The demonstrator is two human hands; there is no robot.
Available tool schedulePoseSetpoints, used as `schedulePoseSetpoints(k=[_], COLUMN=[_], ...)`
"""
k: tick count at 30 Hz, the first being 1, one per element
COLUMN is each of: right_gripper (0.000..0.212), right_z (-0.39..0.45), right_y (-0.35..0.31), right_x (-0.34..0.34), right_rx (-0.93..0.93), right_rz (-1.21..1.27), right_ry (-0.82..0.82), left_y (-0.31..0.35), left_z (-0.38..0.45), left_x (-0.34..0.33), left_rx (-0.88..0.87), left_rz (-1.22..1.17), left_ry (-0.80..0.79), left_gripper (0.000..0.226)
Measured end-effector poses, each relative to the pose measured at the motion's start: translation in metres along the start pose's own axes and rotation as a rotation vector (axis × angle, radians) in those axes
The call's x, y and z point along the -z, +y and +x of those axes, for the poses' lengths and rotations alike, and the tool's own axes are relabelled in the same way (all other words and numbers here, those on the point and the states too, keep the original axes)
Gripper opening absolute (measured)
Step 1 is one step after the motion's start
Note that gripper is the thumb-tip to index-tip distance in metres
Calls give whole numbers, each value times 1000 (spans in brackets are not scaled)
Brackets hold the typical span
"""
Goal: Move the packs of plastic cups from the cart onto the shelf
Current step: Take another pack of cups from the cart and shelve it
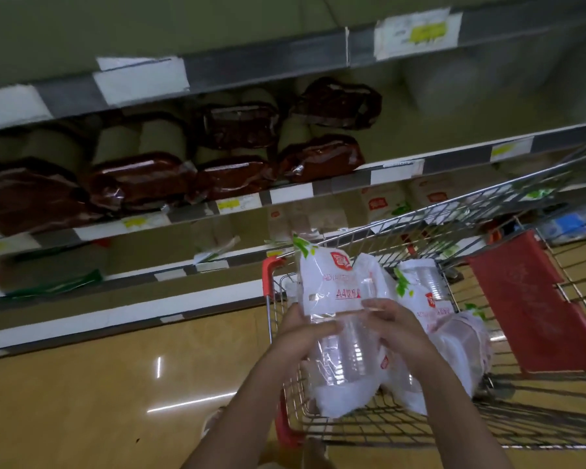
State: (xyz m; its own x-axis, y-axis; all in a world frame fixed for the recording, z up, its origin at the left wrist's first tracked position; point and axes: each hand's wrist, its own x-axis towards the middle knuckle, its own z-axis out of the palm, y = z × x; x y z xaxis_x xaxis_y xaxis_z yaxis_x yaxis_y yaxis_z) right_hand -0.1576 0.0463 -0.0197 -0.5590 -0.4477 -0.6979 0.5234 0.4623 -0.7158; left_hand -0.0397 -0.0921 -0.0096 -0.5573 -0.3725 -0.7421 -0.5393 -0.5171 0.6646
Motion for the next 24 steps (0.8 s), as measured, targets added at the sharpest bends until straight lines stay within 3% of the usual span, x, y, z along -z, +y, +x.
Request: schedulePoseSetpoints(k=[2,5,9,11,14,18,24], right_gripper=[46,61,53,66,90,95,83], right_z=[-5,-20,-41,-54,-70,-91,-119], right_y=[-10,-30,-59,-76,-97,-126,-167], right_x=[-3,-18,-47,-68,-108,-181,-303], right_rx=[-17,-41,43,97,180,288,420], right_rz=[-26,-3,15,40,7,-60,-124], right_ry=[-10,-169,-268,-330,-387,-426,-544], left_y=[11,29,57,70,87,109,134], left_z=[-10,-25,-50,-64,-89,-125,-169], left_x=[17,40,75,99,146,224,350], left_rx=[-15,-69,-177,-232,-307,-426,-564], left_rz=[-58,-124,-113,-112,-62,18,-8], left_ry=[-96,-187,-236,-231,-201,-137,15], left_gripper=[49,57,53,34,30,52,33])
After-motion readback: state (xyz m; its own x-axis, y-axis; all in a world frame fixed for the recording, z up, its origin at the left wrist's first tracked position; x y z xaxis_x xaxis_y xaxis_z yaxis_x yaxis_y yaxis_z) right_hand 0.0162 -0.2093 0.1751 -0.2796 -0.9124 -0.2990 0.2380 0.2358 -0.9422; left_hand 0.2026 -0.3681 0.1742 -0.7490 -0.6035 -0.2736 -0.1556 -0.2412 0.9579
